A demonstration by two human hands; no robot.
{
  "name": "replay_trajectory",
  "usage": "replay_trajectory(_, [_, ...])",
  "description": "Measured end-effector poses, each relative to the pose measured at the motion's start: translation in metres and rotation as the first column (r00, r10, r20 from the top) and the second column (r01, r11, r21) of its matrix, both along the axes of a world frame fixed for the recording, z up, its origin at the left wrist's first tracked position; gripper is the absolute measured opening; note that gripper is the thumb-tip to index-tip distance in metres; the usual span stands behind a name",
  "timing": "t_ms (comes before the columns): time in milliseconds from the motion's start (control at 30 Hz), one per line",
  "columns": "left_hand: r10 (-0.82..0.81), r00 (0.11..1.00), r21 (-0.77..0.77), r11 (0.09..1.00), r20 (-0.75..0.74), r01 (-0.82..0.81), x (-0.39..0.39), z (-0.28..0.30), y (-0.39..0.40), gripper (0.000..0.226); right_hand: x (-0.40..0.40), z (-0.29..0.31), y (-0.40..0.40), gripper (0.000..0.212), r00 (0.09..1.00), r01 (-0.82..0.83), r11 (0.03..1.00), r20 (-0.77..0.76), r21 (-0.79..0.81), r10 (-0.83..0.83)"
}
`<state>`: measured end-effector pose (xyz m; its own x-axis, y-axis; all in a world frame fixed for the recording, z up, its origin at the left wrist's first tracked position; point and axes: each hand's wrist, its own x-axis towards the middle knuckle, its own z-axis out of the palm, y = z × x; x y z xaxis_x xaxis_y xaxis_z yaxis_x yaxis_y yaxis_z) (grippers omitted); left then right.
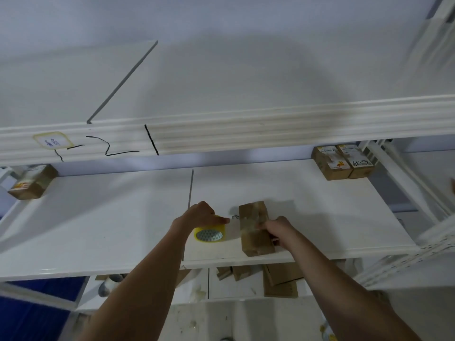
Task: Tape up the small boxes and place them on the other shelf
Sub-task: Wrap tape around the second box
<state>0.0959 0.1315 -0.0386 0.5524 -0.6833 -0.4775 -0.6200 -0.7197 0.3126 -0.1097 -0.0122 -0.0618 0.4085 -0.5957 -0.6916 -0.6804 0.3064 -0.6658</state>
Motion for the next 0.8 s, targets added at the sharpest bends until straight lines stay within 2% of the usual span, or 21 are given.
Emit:
replay_trajectory(100, [0.026, 1.000, 0.005, 1.000, -0.010, -0.026, -0.001, -0.011, -0.001, 0.062, 0.004, -0.001, -0.001, 0.027, 0.999, -0.027, 0.997, -0.047, -0.069, 0.024])
replay_trajectory(200, [0.069, 0.997, 0.002, 0.998, -0.041, -0.069, -0.003, -0.019, -0.003, 0.056, 0.006, -0.004, -0.002, 0.022, 0.992, -0.078, 0.986, -0.112, -0.144, 0.062])
replay_trajectory(300, [0.100, 0.992, -0.007, 0.995, -0.078, -0.101, -0.001, -0.020, -0.006, 0.051, 0.003, -0.001, -0.003, 0.028, 0.968, -0.179, 0.947, -0.217, -0.265, 0.122])
replay_trajectory(433, [0.099, 0.990, -0.016, 0.995, -0.096, -0.101, -0.003, -0.026, -0.007, 0.051, 0.000, -0.001, -0.007, 0.042, 0.954, -0.217, 0.915, -0.273, -0.341, 0.124])
replay_trajectory(700, [0.121, 0.984, -0.040, 0.991, -0.129, -0.127, -0.001, -0.036, -0.008, 0.056, 0.008, 0.007, -0.016, 0.032, 0.946, -0.280, 0.876, -0.269, -0.392, 0.182])
replay_trajectory(733, [0.127, 0.983, -0.040, 0.990, -0.133, -0.133, -0.001, -0.036, -0.008, 0.057, 0.004, 0.009, -0.020, 0.034, 0.944, -0.289, 0.851, -0.278, -0.438, 0.177])
replay_trajectory(800, [0.138, 0.980, -0.045, 0.988, -0.141, -0.145, 0.000, -0.036, -0.007, 0.058, -0.008, 0.011, -0.025, 0.031, 0.903, -0.375, 0.748, -0.398, -0.547, 0.162])
